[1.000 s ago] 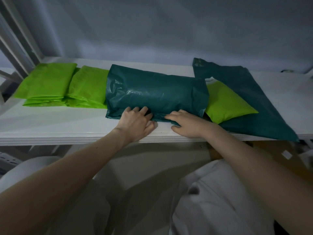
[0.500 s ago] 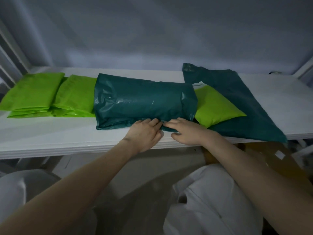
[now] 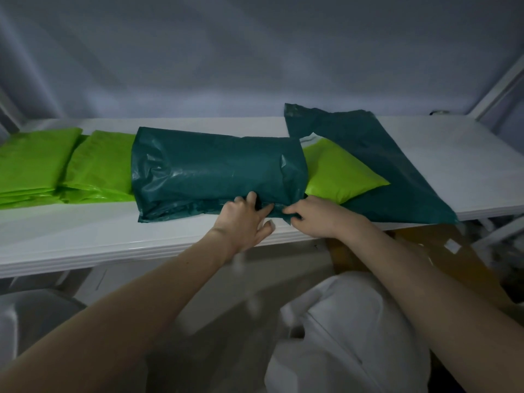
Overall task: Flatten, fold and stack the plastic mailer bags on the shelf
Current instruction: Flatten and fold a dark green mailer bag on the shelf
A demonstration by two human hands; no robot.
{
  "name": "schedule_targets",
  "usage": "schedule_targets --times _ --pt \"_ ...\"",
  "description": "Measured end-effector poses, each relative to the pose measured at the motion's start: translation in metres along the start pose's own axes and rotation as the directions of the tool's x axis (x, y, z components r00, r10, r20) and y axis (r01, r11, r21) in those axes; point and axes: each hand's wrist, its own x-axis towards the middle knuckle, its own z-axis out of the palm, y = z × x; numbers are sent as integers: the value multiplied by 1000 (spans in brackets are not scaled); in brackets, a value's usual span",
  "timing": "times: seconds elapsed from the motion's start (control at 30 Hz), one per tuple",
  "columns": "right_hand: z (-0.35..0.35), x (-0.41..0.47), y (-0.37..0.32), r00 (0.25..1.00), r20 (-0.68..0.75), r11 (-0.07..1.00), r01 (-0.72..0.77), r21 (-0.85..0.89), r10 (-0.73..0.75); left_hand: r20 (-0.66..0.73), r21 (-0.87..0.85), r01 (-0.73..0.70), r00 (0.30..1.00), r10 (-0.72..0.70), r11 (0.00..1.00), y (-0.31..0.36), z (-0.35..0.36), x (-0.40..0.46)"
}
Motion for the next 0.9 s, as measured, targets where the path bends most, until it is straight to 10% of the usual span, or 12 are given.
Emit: schedule_targets --times 0.3,0.5,0.63,0.73,0.83,0.9 --pt "-4 -5 -4 984 -130 976 -94 196 121 55 -199 85 996 -76 976 -7 -12 -5" --pt "-30 -5 -3 854 -339 861 -217 460 396 -402 -447 185 832 -382 875 -79 -27 -18" --pt "-29 7 -8 853 -219 787 -298 540 474 -225 -620 452 681 -697 642 -136 -7 -27" --pt "-25 21 -15 854 -153 762 -344 549 497 38 -805 390 785 -619 446 -156 19 -33" --pt "-21 36 -19 847 -80 697 -376 610 526 98 -907 367 663 -742 208 -156 11 -32" --pt "-20 42 -20 843 -62 670 -378 639 535 170 -845 485 642 -748 224 -159 22 -27"
